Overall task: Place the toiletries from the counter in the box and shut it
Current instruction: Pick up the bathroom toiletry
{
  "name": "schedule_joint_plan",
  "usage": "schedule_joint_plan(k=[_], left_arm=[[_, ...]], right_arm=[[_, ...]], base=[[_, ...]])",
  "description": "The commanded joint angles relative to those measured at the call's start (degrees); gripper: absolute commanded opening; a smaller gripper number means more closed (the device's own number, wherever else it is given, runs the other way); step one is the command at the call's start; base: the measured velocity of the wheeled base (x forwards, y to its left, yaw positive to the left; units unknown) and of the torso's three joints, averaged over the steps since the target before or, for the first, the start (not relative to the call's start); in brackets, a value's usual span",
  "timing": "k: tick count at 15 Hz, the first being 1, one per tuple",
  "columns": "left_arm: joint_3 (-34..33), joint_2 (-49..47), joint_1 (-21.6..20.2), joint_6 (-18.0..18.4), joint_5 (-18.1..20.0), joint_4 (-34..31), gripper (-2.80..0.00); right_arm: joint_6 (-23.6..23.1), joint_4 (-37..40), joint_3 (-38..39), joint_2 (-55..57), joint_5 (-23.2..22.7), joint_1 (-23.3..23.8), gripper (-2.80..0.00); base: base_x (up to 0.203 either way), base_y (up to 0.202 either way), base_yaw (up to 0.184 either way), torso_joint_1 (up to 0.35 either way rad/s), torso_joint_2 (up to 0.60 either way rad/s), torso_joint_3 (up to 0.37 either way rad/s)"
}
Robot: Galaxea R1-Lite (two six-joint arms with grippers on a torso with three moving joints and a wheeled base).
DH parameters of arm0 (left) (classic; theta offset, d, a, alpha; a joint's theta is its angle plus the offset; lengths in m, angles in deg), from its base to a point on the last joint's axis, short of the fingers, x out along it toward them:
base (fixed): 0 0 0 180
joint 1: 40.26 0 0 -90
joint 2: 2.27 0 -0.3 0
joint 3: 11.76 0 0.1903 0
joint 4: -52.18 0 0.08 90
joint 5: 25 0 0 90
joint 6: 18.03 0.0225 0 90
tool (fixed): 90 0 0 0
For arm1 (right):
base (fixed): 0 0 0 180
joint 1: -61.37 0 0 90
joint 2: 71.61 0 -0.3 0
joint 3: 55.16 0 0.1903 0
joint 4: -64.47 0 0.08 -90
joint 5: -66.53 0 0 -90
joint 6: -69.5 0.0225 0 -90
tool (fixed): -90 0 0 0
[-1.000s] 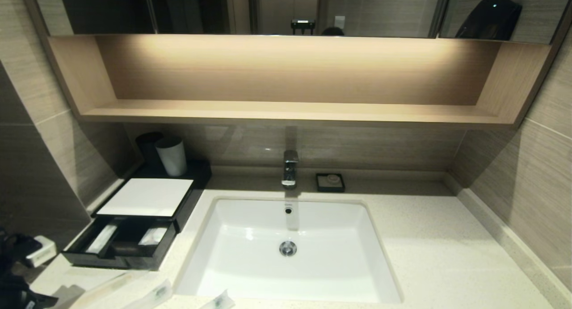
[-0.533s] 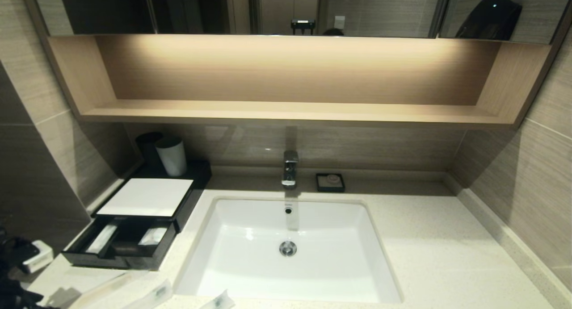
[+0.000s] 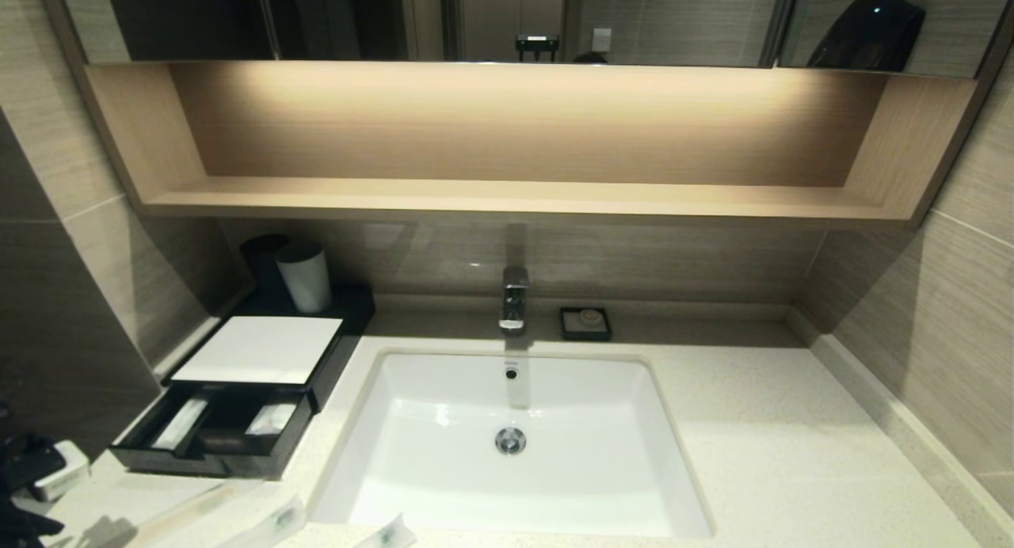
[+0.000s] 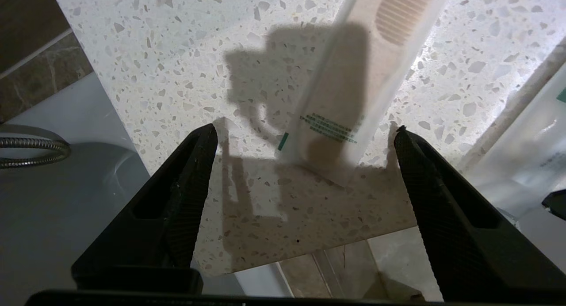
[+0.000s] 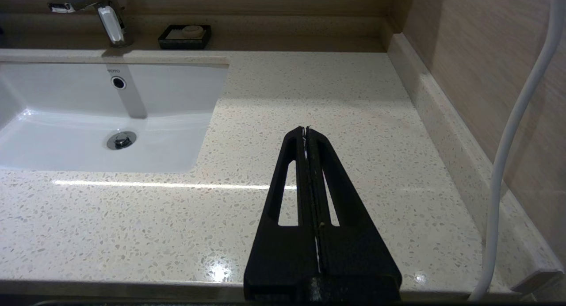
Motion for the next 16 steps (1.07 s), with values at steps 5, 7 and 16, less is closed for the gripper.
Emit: schedule_joint_plan(k=[5,7,16], left_arm=[[2.0,-2.3,0.1,0.8,0.7,0.0,0.00],[2.7,-2.7,0.1,0.7,2.0,0.0,0.00],[8.9,-3.1,0.2,3.4,5.0,-11.6,0.00]], right_arm=[[0.0,0.0,0.0,0.0,0.0,0.0,-2.80],[0.0,0.0,0.0,0.0,0.0,0.0,-2.80],[0.0,0.0,0.0,0.0,0.0,0.0,-2.80]], base=[[0.000,0.000,0.000,0.000,0.00,0.000],[0.000,0.000,0.000,0.000,0.00,0.000],[0.000,0.000,0.000,0.000,0.00,0.000]])
